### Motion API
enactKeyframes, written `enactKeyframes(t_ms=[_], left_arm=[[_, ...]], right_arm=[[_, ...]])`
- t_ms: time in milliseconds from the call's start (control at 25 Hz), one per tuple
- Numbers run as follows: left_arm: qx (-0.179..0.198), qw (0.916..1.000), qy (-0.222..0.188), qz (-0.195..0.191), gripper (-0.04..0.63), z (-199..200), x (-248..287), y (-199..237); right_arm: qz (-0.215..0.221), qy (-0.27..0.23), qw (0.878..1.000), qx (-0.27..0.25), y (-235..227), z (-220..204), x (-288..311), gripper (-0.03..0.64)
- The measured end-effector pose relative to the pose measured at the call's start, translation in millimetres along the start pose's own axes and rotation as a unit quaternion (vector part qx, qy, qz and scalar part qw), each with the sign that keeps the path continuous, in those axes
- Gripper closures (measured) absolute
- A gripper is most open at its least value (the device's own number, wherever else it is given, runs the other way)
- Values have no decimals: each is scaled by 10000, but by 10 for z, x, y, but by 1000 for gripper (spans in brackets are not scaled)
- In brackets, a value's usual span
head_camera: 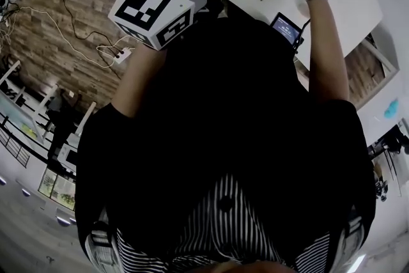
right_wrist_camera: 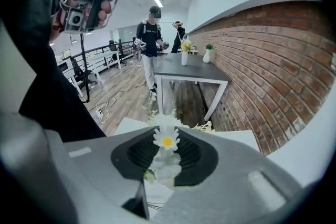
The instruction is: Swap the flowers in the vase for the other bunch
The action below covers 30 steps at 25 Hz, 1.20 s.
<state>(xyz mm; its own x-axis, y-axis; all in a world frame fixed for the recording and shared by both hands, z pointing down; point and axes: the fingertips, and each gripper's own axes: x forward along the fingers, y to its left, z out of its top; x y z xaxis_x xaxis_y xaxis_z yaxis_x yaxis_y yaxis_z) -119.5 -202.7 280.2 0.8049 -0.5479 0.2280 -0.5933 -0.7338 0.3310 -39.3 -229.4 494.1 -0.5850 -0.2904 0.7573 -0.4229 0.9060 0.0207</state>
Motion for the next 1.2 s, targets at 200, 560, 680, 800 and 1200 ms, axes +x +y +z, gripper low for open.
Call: enactKeyframes(t_ms=[200,560,680,800,1200], left_arm=[[-38,10000,53,-61,595,-52,111,-39],[-42,9995,140,-273,595,-81,307,-127],[-39,9991,174,-376,595,-93,365,-166],[-14,9987,199,-468,595,-94,432,-229],[-40,9981,338,-522,595,-172,796,-301]], right_arm=[[-28,103,9999,86,-75,-154,149,505],[-593,-185,9943,865,-353,-210,-216,434],[-1053,-46,9872,1193,-577,-434,-470,409],[-1359,405,9799,1400,-714,-788,-670,383],[-1392,1229,9517,2444,-993,-1830,-461,337]])
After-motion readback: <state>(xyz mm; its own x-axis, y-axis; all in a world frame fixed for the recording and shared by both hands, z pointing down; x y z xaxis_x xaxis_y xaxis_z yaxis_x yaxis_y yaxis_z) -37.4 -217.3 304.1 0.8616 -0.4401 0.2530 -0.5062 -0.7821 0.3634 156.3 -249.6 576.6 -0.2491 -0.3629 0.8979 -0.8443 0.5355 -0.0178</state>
